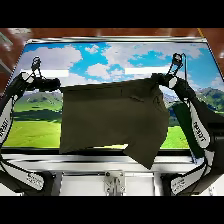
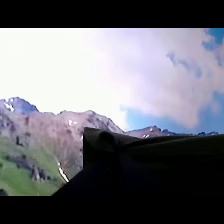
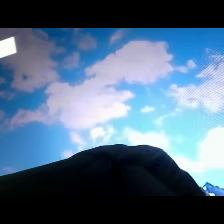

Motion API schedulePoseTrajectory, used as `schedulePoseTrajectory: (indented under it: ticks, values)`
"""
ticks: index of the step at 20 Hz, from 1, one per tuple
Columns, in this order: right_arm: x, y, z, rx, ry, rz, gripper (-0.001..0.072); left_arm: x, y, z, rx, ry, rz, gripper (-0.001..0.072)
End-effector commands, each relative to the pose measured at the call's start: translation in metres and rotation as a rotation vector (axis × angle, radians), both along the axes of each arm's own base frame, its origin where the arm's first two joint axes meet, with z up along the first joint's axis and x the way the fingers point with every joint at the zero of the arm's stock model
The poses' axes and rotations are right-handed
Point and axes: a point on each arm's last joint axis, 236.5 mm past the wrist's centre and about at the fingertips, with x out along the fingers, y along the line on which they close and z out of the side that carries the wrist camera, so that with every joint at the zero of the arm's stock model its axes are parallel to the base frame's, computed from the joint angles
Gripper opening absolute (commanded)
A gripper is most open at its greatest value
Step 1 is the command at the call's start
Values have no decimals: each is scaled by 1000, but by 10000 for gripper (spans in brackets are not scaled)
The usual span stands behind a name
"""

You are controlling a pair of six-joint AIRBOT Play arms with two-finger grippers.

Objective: Fold the shirts.

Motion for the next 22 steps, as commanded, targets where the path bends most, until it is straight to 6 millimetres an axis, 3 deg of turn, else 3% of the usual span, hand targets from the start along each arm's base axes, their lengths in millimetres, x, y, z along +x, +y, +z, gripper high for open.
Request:
schedulePoseTrajectory:
  ticks: [1,4,6,8,11,14,18,19,20,21,22]
  values:
    - [-11,-7,9,-52,35,36,62,-25,-6,2,-8,84,-80,35]
    - [-54,-28,13,-125,210,84,62,-71,-13,7,-17,235,-192,35]
    - [-100,-33,-5,-94,416,109,61,-108,-23,-1,-68,387,-247,35]
    - [-135,-31,-27,-63,588,129,61,-134,-29,-12,-105,498,-273,35]
    - [-164,-19,-53,-14,749,119,61,-146,-31,-30,-133,570,-243,35]
    - [-185,-14,-74,8,870,115,61,-145,-29,-36,-135,582,-215,35]
    - [-180,-14,-77,12,855,102,74,-146,-30,-36,-138,583,-215,35]
    - [-180,-14,-77,11,854,103,175,-146,-30,-35,-141,588,-212,67]
    - [-179,-15,-73,9,854,108,376,-149,-31,-34,-147,602,-207,251]
    - [-180,-16,-65,-2,853,132,522,-152,-29,-31,-149,607,-208,368]
    - [-181,-21,-53,-28,846,159,521,-154,-25,-25,-152,606,-203,371]
